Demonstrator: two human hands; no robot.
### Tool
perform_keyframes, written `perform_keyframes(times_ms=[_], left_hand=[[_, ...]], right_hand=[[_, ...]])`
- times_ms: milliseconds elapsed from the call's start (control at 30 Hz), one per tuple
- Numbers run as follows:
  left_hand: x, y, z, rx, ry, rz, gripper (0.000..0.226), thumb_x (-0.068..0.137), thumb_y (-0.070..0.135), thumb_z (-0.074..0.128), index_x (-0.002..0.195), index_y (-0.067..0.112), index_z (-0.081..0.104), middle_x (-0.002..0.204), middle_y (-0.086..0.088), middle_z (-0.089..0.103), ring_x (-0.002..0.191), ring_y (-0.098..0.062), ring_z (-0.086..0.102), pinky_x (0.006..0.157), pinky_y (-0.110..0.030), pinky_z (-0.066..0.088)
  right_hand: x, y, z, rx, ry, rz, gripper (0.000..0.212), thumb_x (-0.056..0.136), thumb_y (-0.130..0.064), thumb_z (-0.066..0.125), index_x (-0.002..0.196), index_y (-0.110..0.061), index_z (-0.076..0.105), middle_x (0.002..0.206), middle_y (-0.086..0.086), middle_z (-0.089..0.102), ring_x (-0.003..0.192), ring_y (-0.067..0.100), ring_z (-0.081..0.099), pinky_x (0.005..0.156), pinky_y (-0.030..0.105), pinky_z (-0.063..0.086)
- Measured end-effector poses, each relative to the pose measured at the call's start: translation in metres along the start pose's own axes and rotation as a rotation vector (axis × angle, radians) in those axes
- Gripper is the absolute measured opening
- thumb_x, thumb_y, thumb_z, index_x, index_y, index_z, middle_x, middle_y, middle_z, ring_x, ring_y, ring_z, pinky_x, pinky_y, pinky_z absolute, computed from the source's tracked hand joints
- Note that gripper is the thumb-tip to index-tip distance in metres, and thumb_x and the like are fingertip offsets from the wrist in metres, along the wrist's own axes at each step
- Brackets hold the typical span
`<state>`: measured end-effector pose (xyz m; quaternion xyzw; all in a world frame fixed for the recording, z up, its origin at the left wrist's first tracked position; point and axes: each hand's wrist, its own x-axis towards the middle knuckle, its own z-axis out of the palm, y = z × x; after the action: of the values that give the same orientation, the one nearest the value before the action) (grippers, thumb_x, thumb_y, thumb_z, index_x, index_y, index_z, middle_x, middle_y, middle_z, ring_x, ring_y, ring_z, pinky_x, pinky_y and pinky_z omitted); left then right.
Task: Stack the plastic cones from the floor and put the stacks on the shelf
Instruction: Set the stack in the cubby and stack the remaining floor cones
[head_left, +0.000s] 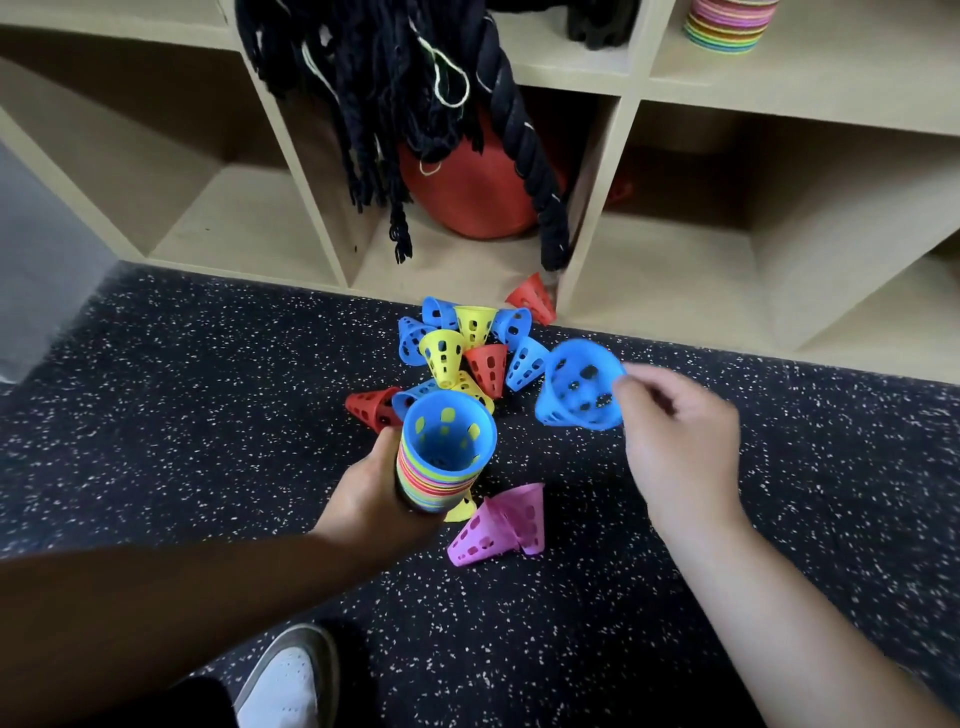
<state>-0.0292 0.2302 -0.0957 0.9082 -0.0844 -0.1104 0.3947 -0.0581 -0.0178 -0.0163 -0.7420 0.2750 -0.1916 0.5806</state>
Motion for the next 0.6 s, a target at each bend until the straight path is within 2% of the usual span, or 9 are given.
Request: perform_keyframes(times_ms=[67, 133, 167, 233, 267, 333, 433, 533, 600], left_hand=[[0.002, 0.000, 0.000, -0.020, -0.004, -0.001, 0.067, 0.063, 0.046, 0.081, 0.118, 0.027, 0.048, 0.091, 0.013, 0.071, 0.082, -0.008, 0.068, 0.073, -0.033, 0.055], [0.003, 0.002, 0.001, -0.034, -0.012, -0.005, 0.066, 0.063, 0.044, 0.083, 0.118, 0.030, 0.048, 0.091, 0.014, 0.071, 0.080, -0.004, 0.067, 0.071, -0.030, 0.054], [0.004, 0.003, 0.001, -0.035, -0.017, 0.000, 0.065, 0.064, 0.042, 0.084, 0.117, 0.030, 0.048, 0.090, 0.014, 0.071, 0.079, -0.003, 0.067, 0.070, -0.030, 0.054], [0.006, 0.006, 0.002, -0.032, -0.021, 0.030, 0.063, 0.066, 0.039, 0.086, 0.115, 0.031, 0.048, 0.090, 0.014, 0.070, 0.080, -0.003, 0.067, 0.070, -0.028, 0.053], [0.007, 0.008, 0.002, -0.037, -0.021, 0.043, 0.063, 0.066, 0.038, 0.087, 0.116, 0.031, 0.048, 0.092, 0.015, 0.070, 0.081, -0.003, 0.067, 0.072, -0.028, 0.053], [0.009, 0.009, 0.001, -0.049, -0.016, 0.051, 0.068, 0.067, 0.035, 0.087, 0.122, 0.029, 0.048, 0.097, 0.014, 0.070, 0.085, -0.003, 0.067, 0.076, -0.030, 0.054], [0.013, 0.004, 0.000, -0.014, 0.000, 0.051, 0.071, 0.067, 0.037, 0.087, 0.125, 0.026, 0.046, 0.101, 0.011, 0.071, 0.091, -0.014, 0.069, 0.078, -0.034, 0.056], [0.013, -0.001, 0.001, 0.003, 0.000, 0.011, 0.071, 0.067, 0.041, 0.086, 0.124, 0.026, 0.047, 0.097, 0.013, 0.070, 0.088, -0.012, 0.069, 0.076, -0.033, 0.055], [0.012, -0.005, 0.001, -0.005, -0.005, -0.009, 0.070, 0.066, 0.043, 0.085, 0.122, 0.027, 0.047, 0.094, 0.014, 0.069, 0.084, -0.006, 0.067, 0.074, -0.031, 0.055]], right_hand=[[-0.004, -0.031, 0.009, 0.120, -0.073, 0.016, 0.022, 0.085, -0.007, 0.062, 0.084, -0.022, 0.078, 0.047, -0.014, 0.049, 0.047, 0.006, 0.038, 0.045, 0.019, 0.032], [-0.010, -0.046, 0.020, 0.108, -0.189, 0.009, 0.020, 0.086, -0.009, 0.064, 0.085, -0.022, 0.079, 0.046, -0.010, 0.050, 0.046, 0.006, 0.039, 0.044, 0.017, 0.033], [-0.014, -0.050, 0.026, 0.082, -0.256, -0.002, 0.018, 0.086, -0.012, 0.066, 0.086, -0.024, 0.078, 0.049, -0.006, 0.058, 0.048, 0.006, 0.045, 0.046, 0.015, 0.037], [-0.020, -0.044, 0.035, 0.017, -0.364, -0.025, 0.010, 0.087, -0.023, 0.071, 0.091, -0.027, 0.078, 0.064, -0.005, 0.069, 0.061, 0.007, 0.060, 0.059, 0.012, 0.046], [-0.021, -0.034, 0.038, -0.006, -0.377, -0.030, 0.012, 0.087, -0.028, 0.071, 0.096, -0.026, 0.078, 0.064, -0.005, 0.065, 0.065, 0.009, 0.062, 0.064, 0.015, 0.048], [-0.022, -0.007, 0.036, -0.030, -0.313, -0.014, 0.016, 0.088, -0.030, 0.069, 0.101, -0.026, 0.077, 0.064, 0.000, 0.061, 0.061, 0.008, 0.057, 0.064, 0.021, 0.048], [-0.020, 0.044, 0.024, -0.249, -0.275, 0.003, 0.020, 0.088, -0.023, 0.067, 0.105, -0.031, 0.074, 0.075, -0.012, 0.069, 0.060, 0.000, 0.058, 0.061, 0.015, 0.043], [-0.016, 0.091, 0.019, -0.534, -0.440, 0.048, 0.038, 0.087, -0.031, 0.070, 0.124, -0.033, 0.066, 0.082, -0.017, 0.065, 0.070, 0.002, 0.061, 0.060, 0.005, 0.042], [-0.014, 0.111, 0.020, -0.629, -0.529, 0.093, 0.047, 0.088, -0.039, 0.068, 0.133, -0.035, 0.059, 0.078, -0.016, 0.059, 0.068, -0.002, 0.059, 0.056, 0.006, 0.041]])
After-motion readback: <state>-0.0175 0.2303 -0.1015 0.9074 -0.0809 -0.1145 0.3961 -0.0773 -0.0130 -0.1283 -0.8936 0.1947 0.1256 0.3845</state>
